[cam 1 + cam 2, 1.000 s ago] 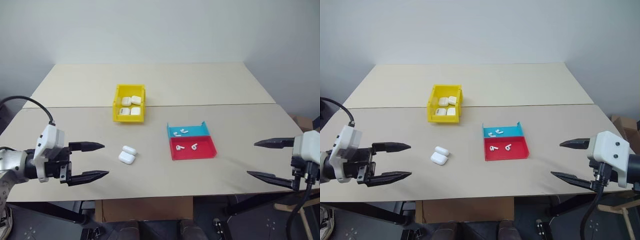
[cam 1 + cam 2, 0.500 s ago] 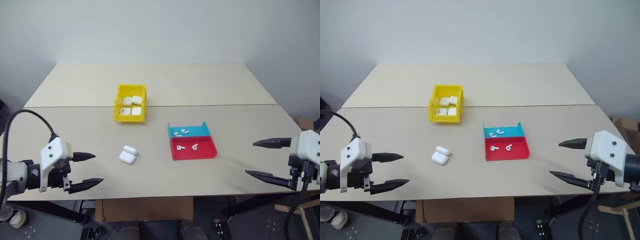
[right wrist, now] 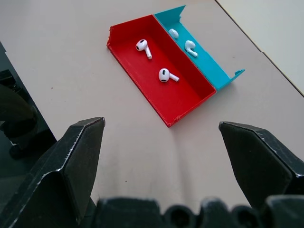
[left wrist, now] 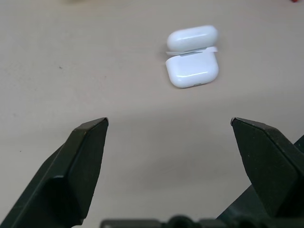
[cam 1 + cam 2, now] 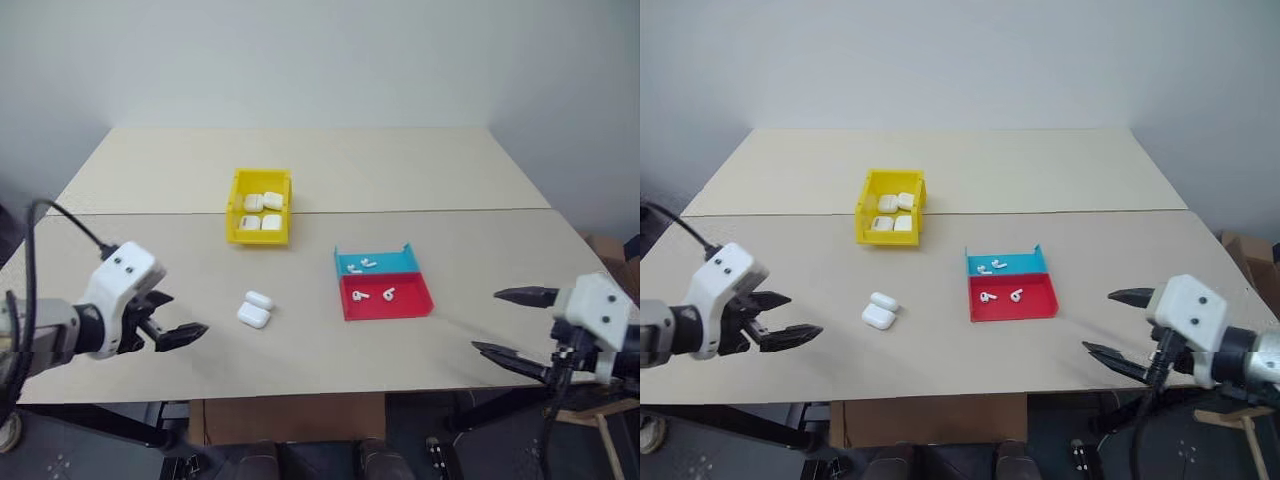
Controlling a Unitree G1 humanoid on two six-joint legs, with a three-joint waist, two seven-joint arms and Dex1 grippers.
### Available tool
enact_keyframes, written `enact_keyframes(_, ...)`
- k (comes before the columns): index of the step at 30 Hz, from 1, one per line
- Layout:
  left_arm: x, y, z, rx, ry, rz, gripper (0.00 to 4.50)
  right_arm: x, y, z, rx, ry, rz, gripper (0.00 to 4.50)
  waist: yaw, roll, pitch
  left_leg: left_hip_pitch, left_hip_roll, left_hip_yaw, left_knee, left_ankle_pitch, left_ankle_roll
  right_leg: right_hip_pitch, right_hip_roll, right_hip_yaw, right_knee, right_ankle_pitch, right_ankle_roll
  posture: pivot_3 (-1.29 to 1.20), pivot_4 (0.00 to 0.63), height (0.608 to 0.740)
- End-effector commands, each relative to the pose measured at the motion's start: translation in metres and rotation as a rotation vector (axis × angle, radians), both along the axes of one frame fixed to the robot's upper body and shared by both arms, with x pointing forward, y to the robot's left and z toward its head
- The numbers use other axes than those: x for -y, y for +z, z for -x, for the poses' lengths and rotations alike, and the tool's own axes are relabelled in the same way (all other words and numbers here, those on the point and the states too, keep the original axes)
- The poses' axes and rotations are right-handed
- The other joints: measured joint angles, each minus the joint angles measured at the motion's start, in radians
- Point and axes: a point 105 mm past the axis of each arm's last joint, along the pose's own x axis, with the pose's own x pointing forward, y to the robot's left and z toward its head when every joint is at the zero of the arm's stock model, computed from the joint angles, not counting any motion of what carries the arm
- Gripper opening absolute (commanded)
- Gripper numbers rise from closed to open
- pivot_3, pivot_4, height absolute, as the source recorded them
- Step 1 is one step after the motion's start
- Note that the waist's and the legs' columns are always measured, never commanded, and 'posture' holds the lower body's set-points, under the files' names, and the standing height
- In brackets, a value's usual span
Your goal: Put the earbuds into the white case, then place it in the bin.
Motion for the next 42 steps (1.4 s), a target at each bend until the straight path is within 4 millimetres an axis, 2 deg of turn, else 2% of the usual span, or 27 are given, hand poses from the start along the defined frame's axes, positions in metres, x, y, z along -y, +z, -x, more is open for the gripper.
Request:
enact_keyframes(1, 0.014, -0.01, -0.007, -0.026, 0.006, -0.057, 4.5, -0.004, 0.004, 0.001, 0.043, -0.028, 0.005, 4.47, -0.001, 0.0, 0.0, 0.0, 0.0, 0.0, 0.0, 0.0, 0.0, 0.0, 0.0, 0.0, 0.0, 0.0, 0.0, 0.0, 0.15, 0.74)
enact_keyframes(8, 0.032, -0.012, -0.015, -0.023, -0.022, -0.045, 4.5, 0.005, 0.012, 0.006, 0.041, -0.061, 0.033, 4.47, -0.003, 0.0, 0.0, 0.0, 0.0, 0.0, 0.0, 0.0, 0.0, 0.0, 0.0, 0.001, 0.0, 0.001, -0.001, 0.0, 0.15, 0.74)
enact_keyframes(14, 0.044, -0.019, -0.02, -0.083, -0.022, -0.034, 4.5, 0.005, 0.02, -0.001, 0.033, -0.05, 0.033, 4.47, 0.0, -0.001, 0.0, 0.001, 0.0, -0.001, 0.001, 0.0, 0.0, 0.001, 0.0, 0.001, 0.0, 0.001, -0.001, 0.0, 0.15, 0.74)
enact_keyframes(18, 0.067, -0.019, -0.023, -0.093, -0.061, -0.005, 4.5, 0.011, 0.023, -0.003, -0.018, -0.016, 0.041, 4.47, 0.003, -0.001, 0.0, 0.0, -0.001, -0.001, 0.001, 0.0, 0.0, 0.001, 0.0, 0.001, 0.0, 0.001, -0.002, 0.0, 0.15, 0.74)
enact_keyframes(22, 0.078, -0.028, -0.023, -0.14, 0.021, 0.004, 4.5, 0.021, 0.032, -0.012, -0.017, -0.014, 0.04, 4.47, 0.0, -0.002, 0.001, 0.0, -0.003, -0.001, 0.001, 0.0, 0.0, 0.002, -0.002, 0.001, 0.0, 0.004, -0.005, 0.0, 0.15, 0.74)
enact_keyframes(25, 0.085, -0.024, -0.026, -0.131, 0.081, -0.013, 4.5, 0.024, 0.033, -0.015, -0.018, -0.014, 0.032, 4.47, 0.001, -0.002, 0.001, 0.001, -0.003, 0.0, 0.001, 0.0, 0.0, 0.001, -0.003, 0.002, 0.001, 0.005, -0.006, 0.0, 0.15, 0.74)
enact_keyframes(34, 0.086, -0.022, -0.03, -0.058, 0.128, -0.119, 4.5, 0.028, 0.023, -0.007, -0.044, -0.029, 0.038, 4.47, 0.018, -0.002, 0.001, 0.001, -0.004, 0.0, 0.001, 0.001, -0.001, 0.003, -0.003, 0.002, 0.0, 0.005, -0.006, 0.0, 0.15, 0.74)
enact_keyframes(37, 0.084, -0.027, -0.031, -0.068, 0.152, -0.136, 4.5, 0.03, 0.021, -0.006, -0.048, -0.041, 0.038, 4.47, 0.024, -0.002, 0.001, 0.002, -0.004, 0.0, 0.001, 0.001, -0.001, 0.003, -0.003, 0.002, 0.0, 0.005, -0.006, 0.0, 0.15, 0.74)
enact_keyframes(42, 0.083, -0.029, -0.039, -0.072, 0.2, -0.14, 4.5, 0.031, 0.018, -0.004, -0.057, -0.047, 0.045, 4.47, 0.025, -0.002, 0.001, 0.008, -0.004, 0.0, 0.001, 0.0, -0.001, 0.012, -0.003, 0.0, -0.004, 0.004, -0.004, 0.0, 0.15, 0.74)
